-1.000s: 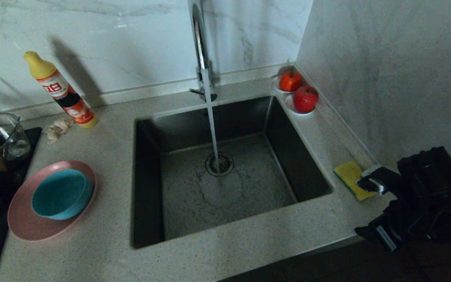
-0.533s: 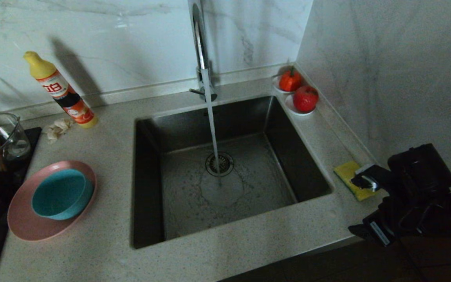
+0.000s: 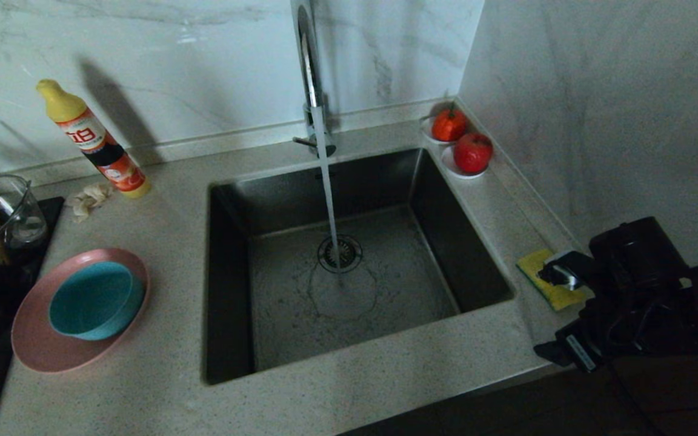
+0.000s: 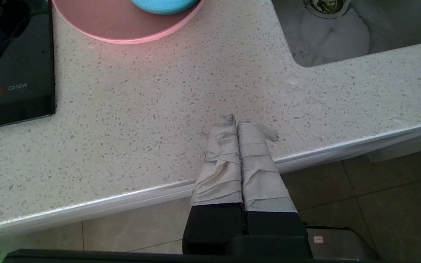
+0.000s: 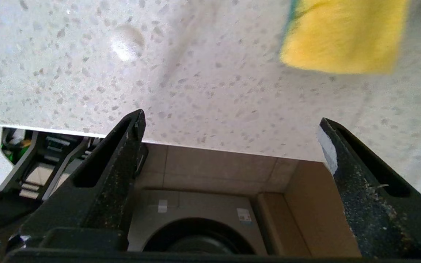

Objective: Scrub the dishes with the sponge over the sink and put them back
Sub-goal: Pick up a bowl and the sponge

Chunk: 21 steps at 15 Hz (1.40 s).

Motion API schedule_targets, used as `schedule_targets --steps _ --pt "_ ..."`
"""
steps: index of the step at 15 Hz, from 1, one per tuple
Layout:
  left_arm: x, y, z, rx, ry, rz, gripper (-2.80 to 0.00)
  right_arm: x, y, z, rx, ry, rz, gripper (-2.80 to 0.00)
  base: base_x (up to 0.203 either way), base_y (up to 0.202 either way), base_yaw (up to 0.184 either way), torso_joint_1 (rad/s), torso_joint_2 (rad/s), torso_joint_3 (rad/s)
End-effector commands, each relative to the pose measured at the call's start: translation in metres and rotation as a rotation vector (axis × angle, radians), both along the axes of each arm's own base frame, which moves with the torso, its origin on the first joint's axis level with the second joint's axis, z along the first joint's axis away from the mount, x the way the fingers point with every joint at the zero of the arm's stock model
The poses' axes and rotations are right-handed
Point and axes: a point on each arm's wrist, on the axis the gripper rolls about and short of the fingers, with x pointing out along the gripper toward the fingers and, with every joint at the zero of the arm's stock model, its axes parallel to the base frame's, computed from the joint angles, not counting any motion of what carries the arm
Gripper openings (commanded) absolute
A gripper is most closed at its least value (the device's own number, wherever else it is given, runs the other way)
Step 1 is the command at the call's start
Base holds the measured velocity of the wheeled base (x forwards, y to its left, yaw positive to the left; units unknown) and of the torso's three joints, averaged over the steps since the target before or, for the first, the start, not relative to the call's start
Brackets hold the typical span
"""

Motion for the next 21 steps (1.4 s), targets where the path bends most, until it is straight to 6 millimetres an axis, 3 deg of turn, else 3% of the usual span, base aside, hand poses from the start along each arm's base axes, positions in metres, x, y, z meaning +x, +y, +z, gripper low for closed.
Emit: schedule_targets --steps 1,8,13,21 --pt "0.000 0.000 0.000 -0.001 0.001 -0.001 -2.80 0.002 0.000 0.001 0.001 -0.007 0.003 0.00 0.000 0.000 0.000 0.000 0.00 0.000" --pt "0.000 0.000 0.000 0.001 0.001 -0.001 -2.80 0.011 0.003 0.016 -0.011 -0.068 0.033 0.00 0.000 0.000 0.000 0.000 0.00 0.000" --pt "0.000 0.000 0.000 0.000 0.001 0.000 -2.80 0.029 0.007 0.012 -0.035 -0.107 0.043 0.00 0.000 0.000 0.000 0.000 0.00 0.000" --pt "0.000 0.000 0.000 0.000 0.001 0.000 -2.80 0.050 -0.010 0.018 -0.096 -0.137 0.001 0.00 0.000 0.000 0.000 0.000 0.00 0.000"
